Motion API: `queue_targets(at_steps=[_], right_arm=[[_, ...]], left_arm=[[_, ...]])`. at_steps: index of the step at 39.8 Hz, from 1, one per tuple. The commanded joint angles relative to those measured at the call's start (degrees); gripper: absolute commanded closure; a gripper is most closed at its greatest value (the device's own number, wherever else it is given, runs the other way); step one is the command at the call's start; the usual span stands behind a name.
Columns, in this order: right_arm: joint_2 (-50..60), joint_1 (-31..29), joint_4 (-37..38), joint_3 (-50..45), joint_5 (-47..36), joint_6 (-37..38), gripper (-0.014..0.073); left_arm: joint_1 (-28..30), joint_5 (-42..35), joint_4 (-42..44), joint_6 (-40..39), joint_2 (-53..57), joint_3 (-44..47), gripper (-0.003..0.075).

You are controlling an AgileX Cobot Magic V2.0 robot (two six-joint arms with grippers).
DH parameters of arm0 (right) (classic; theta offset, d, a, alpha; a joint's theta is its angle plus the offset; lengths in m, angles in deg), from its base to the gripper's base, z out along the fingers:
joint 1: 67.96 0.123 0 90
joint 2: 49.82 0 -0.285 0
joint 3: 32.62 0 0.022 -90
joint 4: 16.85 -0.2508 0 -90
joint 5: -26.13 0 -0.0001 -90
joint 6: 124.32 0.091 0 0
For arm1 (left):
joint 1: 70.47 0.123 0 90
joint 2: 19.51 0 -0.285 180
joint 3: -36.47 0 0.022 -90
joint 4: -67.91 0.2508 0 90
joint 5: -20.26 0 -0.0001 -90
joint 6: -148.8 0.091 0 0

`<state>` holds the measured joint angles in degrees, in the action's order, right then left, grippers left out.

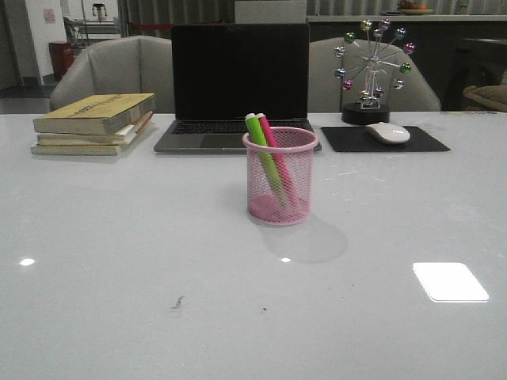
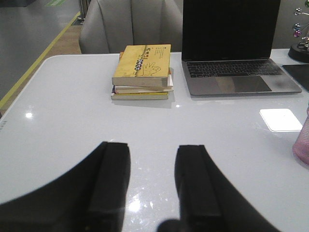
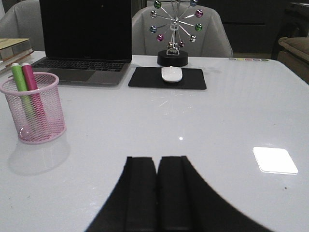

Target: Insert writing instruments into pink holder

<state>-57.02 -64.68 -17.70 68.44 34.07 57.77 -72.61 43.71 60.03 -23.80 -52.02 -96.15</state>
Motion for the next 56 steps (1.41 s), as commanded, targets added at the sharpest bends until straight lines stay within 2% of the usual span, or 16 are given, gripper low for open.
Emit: queue_targets(at_steps=[1,36,40,46,56], right_arm=[[1.05,-0.35,0.00,-0.06,-4.53,-0.04,0.0565],[1.05,-0.35,0.00,-0.06,-4.53,-0.04,0.0565],[1.05,-0.35,0.00,-0.06,-4.53,-0.04,0.0565],[1.05,-0.35,0.00,-0.06,-4.53,-0.04,0.0565],[1.05,-0.35,0.00,-0.06,-4.53,-0.04,0.0565]], left_arm=[[0.06,-4.78,-0.33,-0.09,-0.31,-1.76,0.0409],[0.06,-5.04,0.98,-0.09,-0.31,-1.76,0.0414],[0.06,-5.12,0.98,-0.09,-0.31,-1.76,0.0467],[0.06,-6.72,0.98,-0.09,1.26,-1.76,0.0631],[0.06,-11.49,0.98,-0.09,11.43,-1.76,0.0621]])
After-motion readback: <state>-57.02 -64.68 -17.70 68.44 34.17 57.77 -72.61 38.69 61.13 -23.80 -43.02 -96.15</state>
